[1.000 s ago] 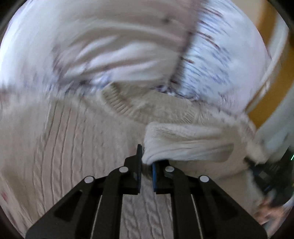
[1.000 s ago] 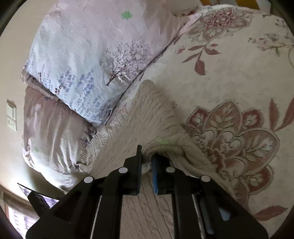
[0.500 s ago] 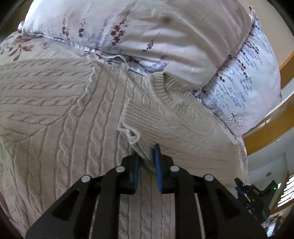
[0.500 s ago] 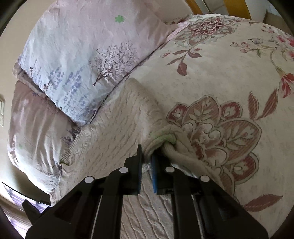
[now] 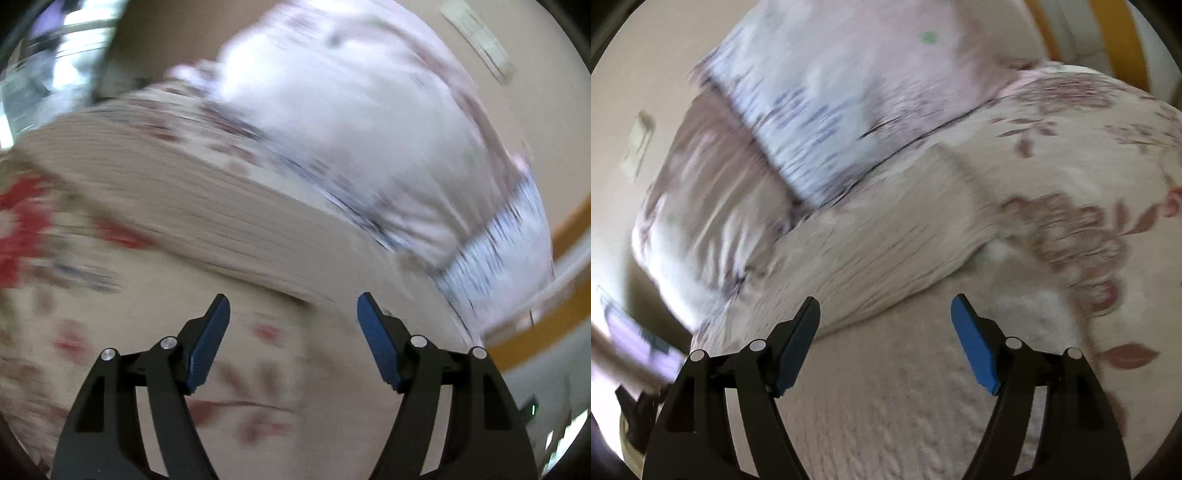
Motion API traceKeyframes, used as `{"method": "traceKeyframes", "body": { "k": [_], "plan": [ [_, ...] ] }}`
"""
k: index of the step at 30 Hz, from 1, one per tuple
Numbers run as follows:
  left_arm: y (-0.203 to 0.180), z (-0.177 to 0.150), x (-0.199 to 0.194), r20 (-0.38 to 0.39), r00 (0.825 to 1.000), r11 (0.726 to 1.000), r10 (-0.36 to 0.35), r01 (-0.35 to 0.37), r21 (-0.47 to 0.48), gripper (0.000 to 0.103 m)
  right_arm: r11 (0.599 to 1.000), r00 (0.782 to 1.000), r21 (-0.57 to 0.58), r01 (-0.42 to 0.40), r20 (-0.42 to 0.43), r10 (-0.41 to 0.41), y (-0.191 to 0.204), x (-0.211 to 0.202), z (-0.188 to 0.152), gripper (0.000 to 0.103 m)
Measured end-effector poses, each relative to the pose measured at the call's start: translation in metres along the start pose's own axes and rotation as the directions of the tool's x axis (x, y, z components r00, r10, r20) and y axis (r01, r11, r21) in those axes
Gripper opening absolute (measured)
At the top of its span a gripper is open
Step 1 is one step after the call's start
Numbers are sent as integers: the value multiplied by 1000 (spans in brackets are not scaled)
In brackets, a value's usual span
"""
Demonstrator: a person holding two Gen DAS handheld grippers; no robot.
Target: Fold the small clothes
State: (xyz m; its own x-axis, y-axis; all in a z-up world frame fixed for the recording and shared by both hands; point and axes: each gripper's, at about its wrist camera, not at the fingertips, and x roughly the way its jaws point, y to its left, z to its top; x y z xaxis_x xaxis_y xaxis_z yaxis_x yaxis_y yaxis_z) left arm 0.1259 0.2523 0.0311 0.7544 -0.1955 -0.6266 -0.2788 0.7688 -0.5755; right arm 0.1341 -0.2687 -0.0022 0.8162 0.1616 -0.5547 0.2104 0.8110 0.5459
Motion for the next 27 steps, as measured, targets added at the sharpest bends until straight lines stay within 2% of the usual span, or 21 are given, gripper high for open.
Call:
{"method": "traceKeyframes", "body": {
  "k": [1, 3, 4, 7, 8, 12, 15, 17, 18, 19, 21, 23, 27],
  "plan": [
    [17, 5, -5, 13, 1000, 998, 27, -26, -57, 70, 1000, 1000, -16, -14, -13, 14, 3, 3, -3, 75],
    [43, 14, -8, 14, 1000, 987, 21, -19, -158, 68, 999, 999, -31, -29, -31, 28, 7, 8, -8, 75],
    [59, 19, -8, 15, 1000, 975, 8, -5, -223, 65, 999, 999, -33, -33, -37, 32, 8, 10, -10, 75],
    [85, 30, -1, 12, 1000, 941, 8, -3, -338, 55, 998, 998, -51, -39, -45, 37, 11, 12, -14, 75],
    [91, 33, 2, 12, 1000, 932, -1, 6, -362, 50, 997, 998, -56, -46, -43, 44, 12, 11, -14, 77],
    [101, 41, 12, 34, 998, 893, -54, 63, -446, 48, 997, 997, -58, -51, -53, 48, 10, 11, -15, 78],
    [110, 46, 18, 56, 996, 863, -68, 87, -498, 41, 997, 998, -65, -48, -52, 45, 12, 12, -16, 79],
    [112, 47, 24, 53, 996, 852, -66, 84, -517, 24, 996, 997, -67, -52, -54, 48, 11, 12, -16, 79],
    [112, 47, 27, 48, 997, 849, -63, 79, -523, 19, 996, 997, -65, -54, -54, 51, 10, 12, -16, 79],
    [112, 49, 30, 41, 997, 850, -59, 71, -521, 10, 996, 997, -64, -54, -53, 50, 11, 12, -16, 79],
    [106, 51, 29, 50, 998, 863, -40, 60, -502, 9, 996, 997, -59, -61, -53, 58, 10, 12, -16, 79],
    [89, 57, 23, 82, 996, 892, -22, 57, -448, 8, 996, 997, -56, -66, -54, 63, 10, 12, -16, 79],
    [37, 70, 11, 146, 987, 949, -65, 106, -297, 7, 996, 996, -54, -76, -55, 73, 9, 11, -16, 79]
  ]
}}
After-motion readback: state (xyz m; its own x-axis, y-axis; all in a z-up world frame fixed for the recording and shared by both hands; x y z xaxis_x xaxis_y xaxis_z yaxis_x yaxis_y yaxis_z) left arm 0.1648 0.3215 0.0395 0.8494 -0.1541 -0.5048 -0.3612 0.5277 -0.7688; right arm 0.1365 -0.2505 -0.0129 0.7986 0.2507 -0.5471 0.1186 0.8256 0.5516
